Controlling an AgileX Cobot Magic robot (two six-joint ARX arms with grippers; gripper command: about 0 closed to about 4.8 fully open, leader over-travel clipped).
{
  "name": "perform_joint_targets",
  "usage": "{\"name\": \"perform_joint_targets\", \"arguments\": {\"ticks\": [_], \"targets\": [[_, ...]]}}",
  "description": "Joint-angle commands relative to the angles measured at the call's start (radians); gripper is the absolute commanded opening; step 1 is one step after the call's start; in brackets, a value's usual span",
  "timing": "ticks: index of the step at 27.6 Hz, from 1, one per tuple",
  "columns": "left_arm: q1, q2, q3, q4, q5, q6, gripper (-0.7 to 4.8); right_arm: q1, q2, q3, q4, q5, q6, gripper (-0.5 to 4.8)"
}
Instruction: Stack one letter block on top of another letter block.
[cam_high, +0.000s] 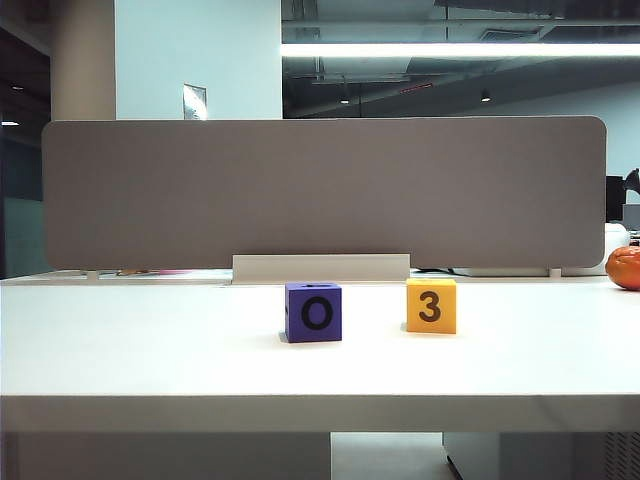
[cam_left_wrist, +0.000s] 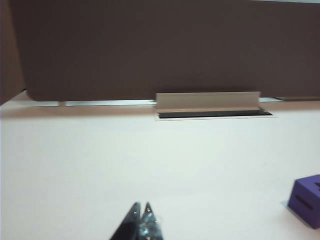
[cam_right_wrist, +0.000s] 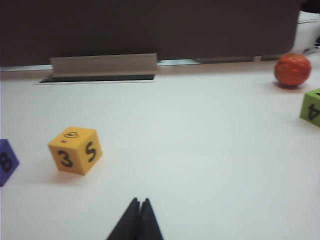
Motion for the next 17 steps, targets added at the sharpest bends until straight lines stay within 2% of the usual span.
{"name": "perform_joint_targets", "arguments": {"ticks": [1, 8, 17], "targets": [[-0.002, 0.001, 0.002, 0.006, 0.022, 0.002, -0.06, 0.0, -0.002, 0.004, 0.016, -0.016, 0.058, -0.05], [-0.002, 0.001, 0.005, 0.003, 0.107, -0.005, -0.06, 0.001, 0.0, 0.049, -0.006, -0.021, 0.079, -0.05], [-0.004, 0.002, 0.02, -0.013, 0.148, -0.047, -0.06, 0.001, 0.002, 0.121, -0.075, -0.071, 0.079, -0.05]]}}
